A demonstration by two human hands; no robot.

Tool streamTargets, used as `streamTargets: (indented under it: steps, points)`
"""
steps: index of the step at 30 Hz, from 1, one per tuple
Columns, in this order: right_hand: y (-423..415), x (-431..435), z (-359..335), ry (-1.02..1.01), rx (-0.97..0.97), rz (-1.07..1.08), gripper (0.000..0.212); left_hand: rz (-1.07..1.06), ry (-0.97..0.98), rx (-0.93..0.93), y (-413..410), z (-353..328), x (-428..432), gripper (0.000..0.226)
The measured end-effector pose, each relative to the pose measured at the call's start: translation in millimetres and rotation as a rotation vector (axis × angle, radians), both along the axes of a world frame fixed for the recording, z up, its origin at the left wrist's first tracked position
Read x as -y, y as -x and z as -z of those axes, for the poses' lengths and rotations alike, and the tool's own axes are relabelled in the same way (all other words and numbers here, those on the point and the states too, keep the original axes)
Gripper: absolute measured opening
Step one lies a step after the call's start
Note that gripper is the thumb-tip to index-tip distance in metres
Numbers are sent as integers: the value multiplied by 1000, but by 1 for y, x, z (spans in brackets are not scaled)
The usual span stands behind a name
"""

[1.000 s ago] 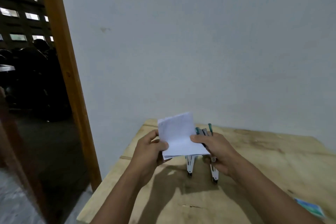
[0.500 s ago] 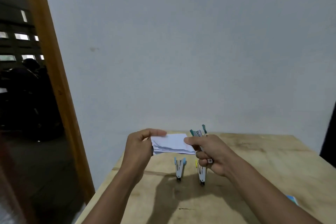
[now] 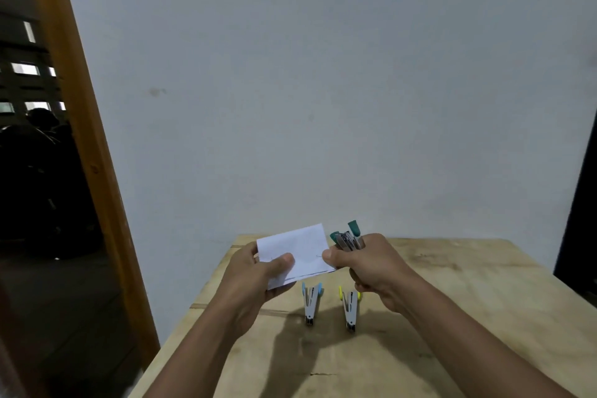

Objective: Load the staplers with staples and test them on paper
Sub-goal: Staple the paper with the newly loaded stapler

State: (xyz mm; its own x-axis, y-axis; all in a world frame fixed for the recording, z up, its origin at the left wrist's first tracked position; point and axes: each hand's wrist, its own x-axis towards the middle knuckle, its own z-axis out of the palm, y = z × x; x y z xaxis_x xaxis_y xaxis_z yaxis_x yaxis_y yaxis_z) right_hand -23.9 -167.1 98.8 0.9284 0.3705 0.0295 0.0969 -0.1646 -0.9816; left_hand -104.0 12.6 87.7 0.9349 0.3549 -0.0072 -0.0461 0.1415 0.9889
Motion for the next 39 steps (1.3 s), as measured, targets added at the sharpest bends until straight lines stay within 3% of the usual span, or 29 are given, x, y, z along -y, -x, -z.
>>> streamTargets:
  steps: [3,5,15,20,25,34,39]
  points:
    - [-3,3,1,-9,32,29,22,123,124,-35,2,-3,8,28]
    - [-4,4,2,-10,47,24,21,166,86,-31,3,-1,11,28]
    - [-2,2,9,-71,30,49,26,95,-118,80,4,-3,17,23]
    - [1,-3,10,27,19,33,31,73,-160,79,4,-2,16,24]
    - [0,-5,9,57,-69,40,5,44,-145,81,7,2,9,23]
    - [3,4,19,90,-16,21,16,-17,-85,107,8,-1,-6,22]
    - [8,7,14,166,26,-63,9,-5,-78,114,7,-5,-5,23]
